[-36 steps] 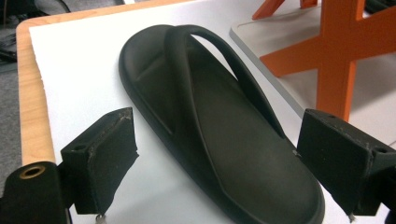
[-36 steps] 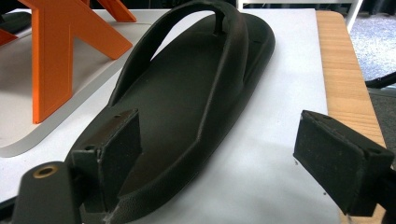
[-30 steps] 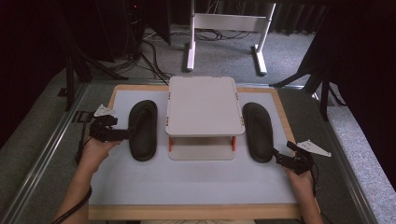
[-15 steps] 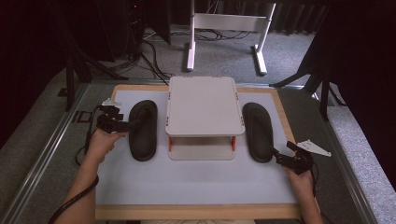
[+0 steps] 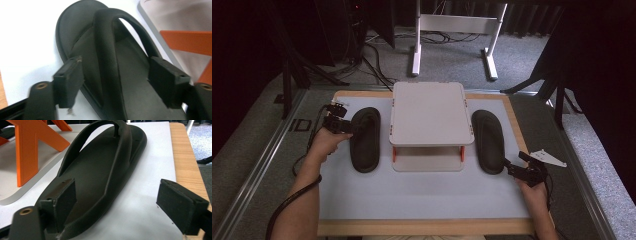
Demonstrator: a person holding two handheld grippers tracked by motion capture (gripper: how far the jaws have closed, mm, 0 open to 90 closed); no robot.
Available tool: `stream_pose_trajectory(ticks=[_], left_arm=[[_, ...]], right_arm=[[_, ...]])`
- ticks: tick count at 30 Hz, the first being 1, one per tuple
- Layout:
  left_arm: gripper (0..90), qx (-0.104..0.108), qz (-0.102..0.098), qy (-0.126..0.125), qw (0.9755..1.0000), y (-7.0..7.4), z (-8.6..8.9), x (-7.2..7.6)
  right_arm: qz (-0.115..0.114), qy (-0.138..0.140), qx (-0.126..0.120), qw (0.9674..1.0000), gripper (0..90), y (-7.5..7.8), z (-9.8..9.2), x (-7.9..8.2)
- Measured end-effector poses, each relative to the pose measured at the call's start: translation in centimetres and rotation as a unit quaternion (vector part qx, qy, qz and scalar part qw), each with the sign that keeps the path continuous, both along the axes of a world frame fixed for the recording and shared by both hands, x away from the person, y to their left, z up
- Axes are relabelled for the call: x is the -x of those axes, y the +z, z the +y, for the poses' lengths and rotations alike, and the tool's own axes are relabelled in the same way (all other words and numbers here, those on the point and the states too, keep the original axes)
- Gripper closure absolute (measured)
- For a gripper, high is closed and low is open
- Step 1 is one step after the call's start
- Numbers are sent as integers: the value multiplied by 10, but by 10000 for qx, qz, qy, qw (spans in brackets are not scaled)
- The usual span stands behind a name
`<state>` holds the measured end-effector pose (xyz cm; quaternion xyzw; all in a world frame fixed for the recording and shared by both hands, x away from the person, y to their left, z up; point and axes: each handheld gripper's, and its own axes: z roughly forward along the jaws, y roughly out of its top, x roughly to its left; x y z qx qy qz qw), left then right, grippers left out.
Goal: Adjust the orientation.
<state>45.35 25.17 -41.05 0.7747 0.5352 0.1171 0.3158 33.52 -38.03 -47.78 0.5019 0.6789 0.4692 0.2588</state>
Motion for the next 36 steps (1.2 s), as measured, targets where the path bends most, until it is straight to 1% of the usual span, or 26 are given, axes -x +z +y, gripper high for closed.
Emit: stream_pose_trajectory(ticks=[1,2,3,6,7,8,9,10,11,12,13,14,18,19,21,22,23,24,26,29,30,31,32,34,36], left_arm=[[304,-75,20,14,10000,0,-1,-2],[304,-75,20,14,10000,0,-1,-2],[304,-146,27,48,9999,-1,-3,-5],[305,-146,78,77,9998,-3,-6,-8],[322,-162,123,41,9998,-4,-7,-9],[330,-162,123,41,9998,-4,-7,-9],[330,-174,203,72,9996,-7,-9,-13],[355,-200,238,67,9995,-8,-9,-14],[358,-186,280,58,9994,-9,-10,-15],[383,-252,313,51,9992,-11,-11,-15],[388,-295,344,108,9989,-11,-11,-16],[407,-223,391,151,9989,-13,-10,-17],[424,-253,451,128,9986,-16,-11,-18],[460,-268,427,58,9987,-17,-12,-18],[518,-342,467,61,9983,-19,-13,-18],[550,-312,471,23,9984,-20,-13,-19],[565,-283,494,2,9984,-21,-14,-19],[595,-286,510,8,9983,-22,-14,-19],[666,-266,501,98,9983,-24,-14,-19],[688,-101,539,173,9983,-23,-11,-19],[694,-39,536,236,9983,-23,-10,-18],[697,-57,534,280,9982,-22,-10,-18],[702,-26,528,314,9981,-21,-10,-17],[707,-21,460,366,9983,-17,-10,-14],[709,-20,479,423,9980,-14,-9,-11]], right_arm=[[14,-14,-5,10000,162,0,0,0],[27,-30,-12,10000,162,0,0,0],[36,-43,-15,10000,162,0,0,-1],[29,-46,-25,10000,162,0,0,0],[20,-46,-25,10000,162,0,0,0],[20,-46,-25,10000,162,0,0,0],[17,-44,-23,10000,162,0,0,0],[5,-32,-16,10000,162,0,0,0],[-12,-27,-21,10000,162,0,0,0],[-20,-29,-35,10000,162,0,0,0],[-23,-28,-53,10000,161,0,-1,1],[-22,-25,-70,10000,161,0,-1,1],[-100,21,-94,9999,147,0,-1,2],[-132,36,-87,9999,145,0,-1,3],[-143,31,-74,9999,143,0,-1,3],[-142,44,-82,9999,143,0,-1,3],[-146,55,-82,9998,143,0,-1,3],[-145,57,-83,9998,143,0,-1,3],[-152,38,-81,9998,143,0,-1,3],[-156,36,-98,9998,143,0,-1,3],[-154,36,-94,9998,143,0,-1,3],[-148,40,-91,9998,143,0,-1,3],[-149,39,-84,9998,143,0,-1,3],[-136,32,-92,9999,143,0,-1,3],[-148,31,-108,9998,143,0,-2,3]])
